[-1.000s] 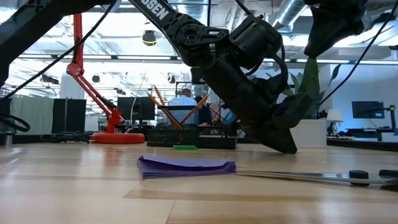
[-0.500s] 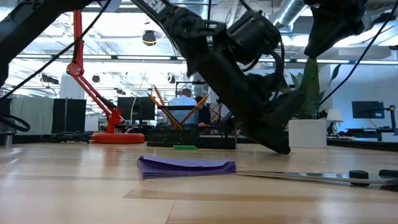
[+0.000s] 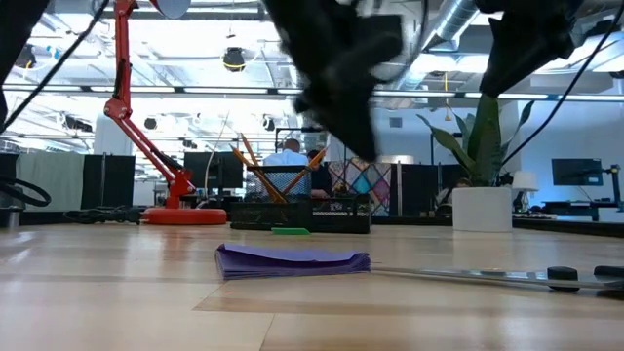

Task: Pick and place office supplies into organizer
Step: Put the blue binder clip into the black desk organizer

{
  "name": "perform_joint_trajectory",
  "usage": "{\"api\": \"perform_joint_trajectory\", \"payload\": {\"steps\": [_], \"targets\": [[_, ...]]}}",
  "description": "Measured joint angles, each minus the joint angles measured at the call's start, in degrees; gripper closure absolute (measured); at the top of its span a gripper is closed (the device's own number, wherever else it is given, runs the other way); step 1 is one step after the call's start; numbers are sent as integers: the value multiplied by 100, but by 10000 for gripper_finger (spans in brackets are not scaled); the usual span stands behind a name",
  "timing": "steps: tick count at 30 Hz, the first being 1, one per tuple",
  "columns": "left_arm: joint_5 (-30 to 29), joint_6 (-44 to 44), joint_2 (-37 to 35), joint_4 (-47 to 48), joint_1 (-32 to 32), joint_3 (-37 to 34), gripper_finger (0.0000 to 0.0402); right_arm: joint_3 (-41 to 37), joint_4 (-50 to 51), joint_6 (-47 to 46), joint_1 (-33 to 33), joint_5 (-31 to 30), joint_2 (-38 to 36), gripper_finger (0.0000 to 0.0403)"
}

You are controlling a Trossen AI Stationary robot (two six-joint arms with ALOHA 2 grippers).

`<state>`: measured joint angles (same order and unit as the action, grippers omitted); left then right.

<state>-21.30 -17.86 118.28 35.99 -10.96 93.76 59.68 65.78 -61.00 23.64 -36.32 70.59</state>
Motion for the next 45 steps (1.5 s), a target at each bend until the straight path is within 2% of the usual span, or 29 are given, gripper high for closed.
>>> {"api": "perform_joint_trajectory", "payload": {"steps": [3,8,12,17,26,34,43,45], "targets": [[-254,-472,-298,1208,9,0,371,-121,-15,-52,0,0,-1,276],[-1067,-1224,-761,3022,93,0,371,-359,-22,-304,0,20,-2,276],[-1023,-1455,-988,3467,339,1,371,-394,-28,-601,0,20,-2,276],[-663,-1072,-1010,3409,728,-73,371,-394,-181,-665,2,-68,-2,276],[-210,-286,-1006,1968,1327,-1161,371,-394,-205,-655,0,-129,-2,276],[-448,-208,-1006,1374,1927,-1647,371,-394,-221,-655,0,-127,0,276],[-448,-236,-1006,1208,2011,-1709,371,-391,-262,-655,0,-127,-2,276],[-447,-241,-1006,1203,2011,-1709,360,-391,-271,-655,2,-125,-2,276]]}}
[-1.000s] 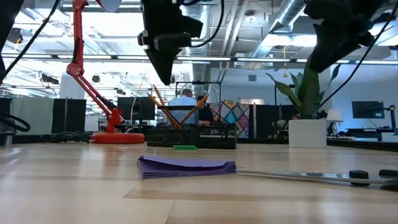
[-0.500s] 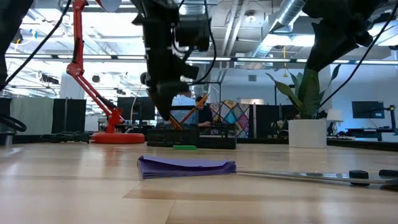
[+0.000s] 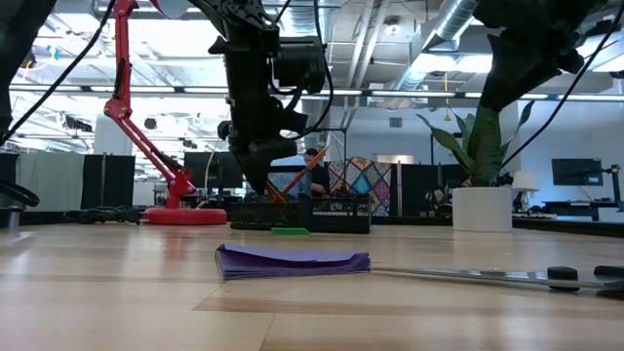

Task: Pick and place office supplies into organizer
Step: Put the blue binder clip into the black desk organizer

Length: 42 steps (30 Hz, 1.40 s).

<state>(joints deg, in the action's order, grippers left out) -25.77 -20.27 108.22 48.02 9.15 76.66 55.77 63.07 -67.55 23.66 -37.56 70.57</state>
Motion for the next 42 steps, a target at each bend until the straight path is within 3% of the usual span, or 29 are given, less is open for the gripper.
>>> {"api": "perform_joint_trajectory", "payload": {"steps": [5,17,26,30,42], "targets": [[15,-25,0,3,35,0,320,0,-113,0,-4,0,0,276],[470,-72,0,6,176,0,309,2,-212,5,-2,17,2,276],[521,-60,0,5,144,0,269,2,-212,55,-2,20,0,276],[814,-212,0,7,146,7,248,2,-212,59,-2,20,2,276],[568,-688,0,5,102,7,231,4,-212,205,-2,20,2,276]]}}
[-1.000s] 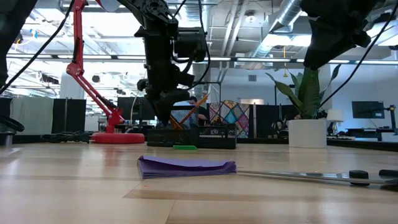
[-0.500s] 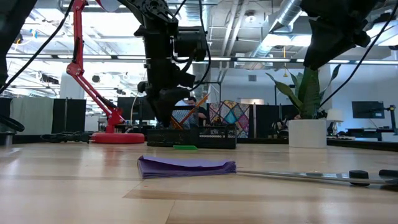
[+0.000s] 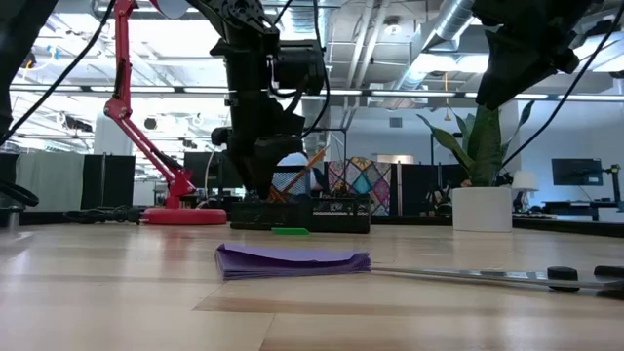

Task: Pick and place office supplies into organizer
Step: Put the blue binder clip into the black desk organizer

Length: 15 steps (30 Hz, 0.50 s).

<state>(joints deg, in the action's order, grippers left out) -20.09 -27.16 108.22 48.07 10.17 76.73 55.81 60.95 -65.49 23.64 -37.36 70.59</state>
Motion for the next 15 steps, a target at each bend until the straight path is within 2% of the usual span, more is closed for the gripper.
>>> {"api": "perform_joint_trajectory", "payload": {"steps": [5,12,15], "targets": [[8,42,0,-1,-10,0,264,0,0,7,0,-3,-2,276],[-17,115,0,-1,-39,-2,367,0,0,11,-2,-4,-2,276],[-53,179,1,-2,-77,-2,376,0,0,11,-2,-7,0,276]]}}
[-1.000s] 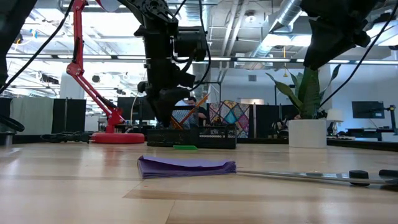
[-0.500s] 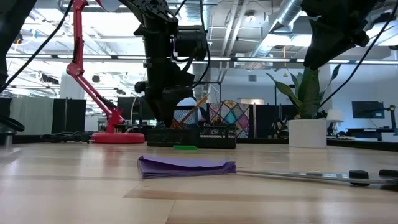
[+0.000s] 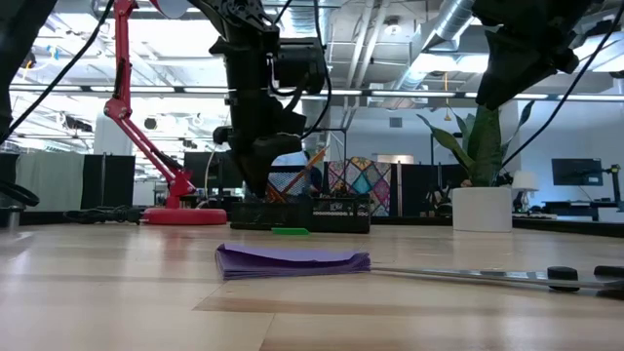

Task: Pick and place office supplies into organizer
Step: Put the blue binder clip into the black desk organizer

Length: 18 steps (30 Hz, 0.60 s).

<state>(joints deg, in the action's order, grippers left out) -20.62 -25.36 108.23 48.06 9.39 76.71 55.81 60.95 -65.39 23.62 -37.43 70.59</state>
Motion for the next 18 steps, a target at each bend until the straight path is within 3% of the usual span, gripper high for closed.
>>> {"api": "perform_joint_trajectory", "payload": {"steps": [3,12,18], "targets": [[-116,-52,2,1,-14,0,368,0,0,0,0,0,-2,276],[-210,26,2,-5,-11,0,238,0,0,0,0,0,-2,276],[61,-125,4,-165,-33,0,191,0,-31,0,0,-15,0,276]]}}
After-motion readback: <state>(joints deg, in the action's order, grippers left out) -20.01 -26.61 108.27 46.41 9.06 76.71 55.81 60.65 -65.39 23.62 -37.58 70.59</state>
